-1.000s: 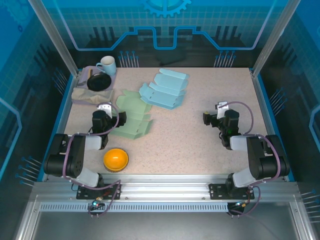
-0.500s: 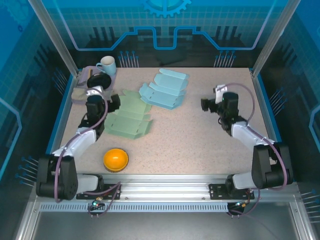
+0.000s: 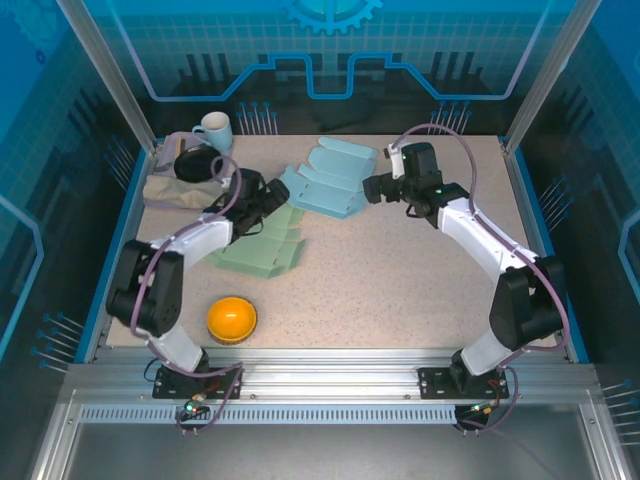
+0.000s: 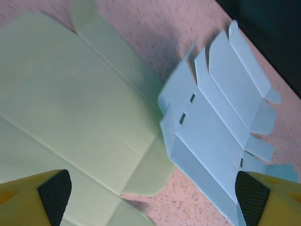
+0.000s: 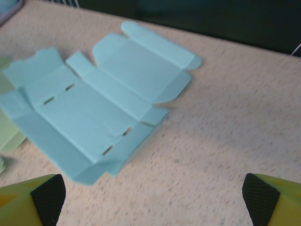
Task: Fold the paper box
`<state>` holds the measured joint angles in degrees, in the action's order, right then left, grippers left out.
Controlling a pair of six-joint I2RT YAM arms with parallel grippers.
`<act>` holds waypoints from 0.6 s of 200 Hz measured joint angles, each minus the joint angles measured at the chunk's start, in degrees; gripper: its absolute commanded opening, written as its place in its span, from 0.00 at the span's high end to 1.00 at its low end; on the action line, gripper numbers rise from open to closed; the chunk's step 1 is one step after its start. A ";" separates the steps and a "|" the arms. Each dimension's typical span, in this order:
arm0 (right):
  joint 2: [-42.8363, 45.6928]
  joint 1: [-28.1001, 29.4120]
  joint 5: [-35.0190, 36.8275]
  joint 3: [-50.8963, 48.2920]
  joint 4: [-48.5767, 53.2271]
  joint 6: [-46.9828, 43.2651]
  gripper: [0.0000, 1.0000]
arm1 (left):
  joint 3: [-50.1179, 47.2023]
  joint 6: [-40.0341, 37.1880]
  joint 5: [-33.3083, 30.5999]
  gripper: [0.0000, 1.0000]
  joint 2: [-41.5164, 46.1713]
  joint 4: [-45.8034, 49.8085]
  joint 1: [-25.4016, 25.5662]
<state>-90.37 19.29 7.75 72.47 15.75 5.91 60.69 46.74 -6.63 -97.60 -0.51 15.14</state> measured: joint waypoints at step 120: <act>4.68 1.46 -3.78 -3.50 3.13 1.68 0.00 | 16.20 4.46 0.28 0.67 -20.37 -2.75 2.21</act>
<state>-85.69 20.75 3.97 68.97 18.87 7.60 76.88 51.20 -6.35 -117.97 -3.27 17.34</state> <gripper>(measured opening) 0.997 0.402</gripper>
